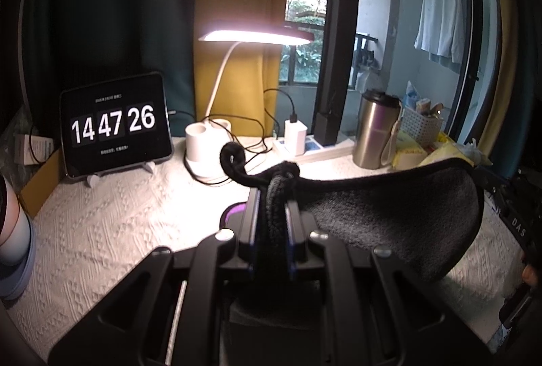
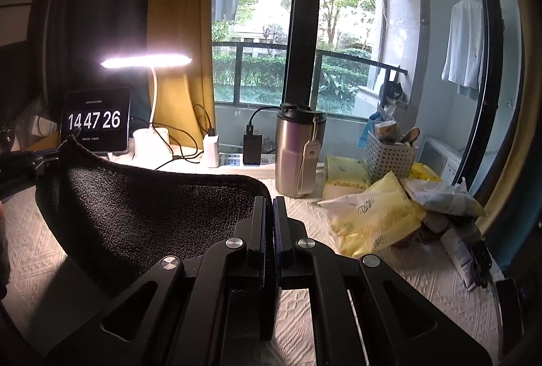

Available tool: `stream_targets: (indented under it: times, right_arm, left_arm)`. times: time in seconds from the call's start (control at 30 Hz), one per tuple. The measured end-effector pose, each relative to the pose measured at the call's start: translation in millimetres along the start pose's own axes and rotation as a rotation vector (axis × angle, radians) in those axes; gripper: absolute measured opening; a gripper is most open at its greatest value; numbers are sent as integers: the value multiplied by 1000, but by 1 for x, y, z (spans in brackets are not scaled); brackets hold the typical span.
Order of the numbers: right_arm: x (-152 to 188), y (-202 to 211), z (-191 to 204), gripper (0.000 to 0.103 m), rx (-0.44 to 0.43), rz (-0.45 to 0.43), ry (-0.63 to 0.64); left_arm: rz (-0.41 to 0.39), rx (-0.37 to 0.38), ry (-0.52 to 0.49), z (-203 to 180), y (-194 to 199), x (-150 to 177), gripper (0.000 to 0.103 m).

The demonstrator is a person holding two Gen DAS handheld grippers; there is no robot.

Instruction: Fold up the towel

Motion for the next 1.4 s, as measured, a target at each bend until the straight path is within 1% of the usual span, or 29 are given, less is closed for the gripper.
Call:
stream_targets:
  times: [0.5,0.73,1.1,1.4]
  right_arm:
    - [-17,-25,-8,4,2,-24,-1]
    - [-18,-40,-12,4,4,-15,0]
    - [-13,-78,-15,4,-3,28,11]
    - [4,-115,-17,4,-10,92,14]
  left_arm:
    - [-12,-11,4,1,-21,-16,14]
    - [-4,-21,-5,0,-42,-21,14]
    - [19,-40,-15,4,-77,-20,14]
    - [85,-52,-10,10,-116,-10,14]
Point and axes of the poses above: each gripper's, at about its wrist camera, not at the fingertips, and y roughly against the way its jaws point, z to its left, x to its underside, the point moved 10 cm from there along -y, roughly the way its jaws point, and after that the axes turned 1 degree about -y, right-handed, at the moved point
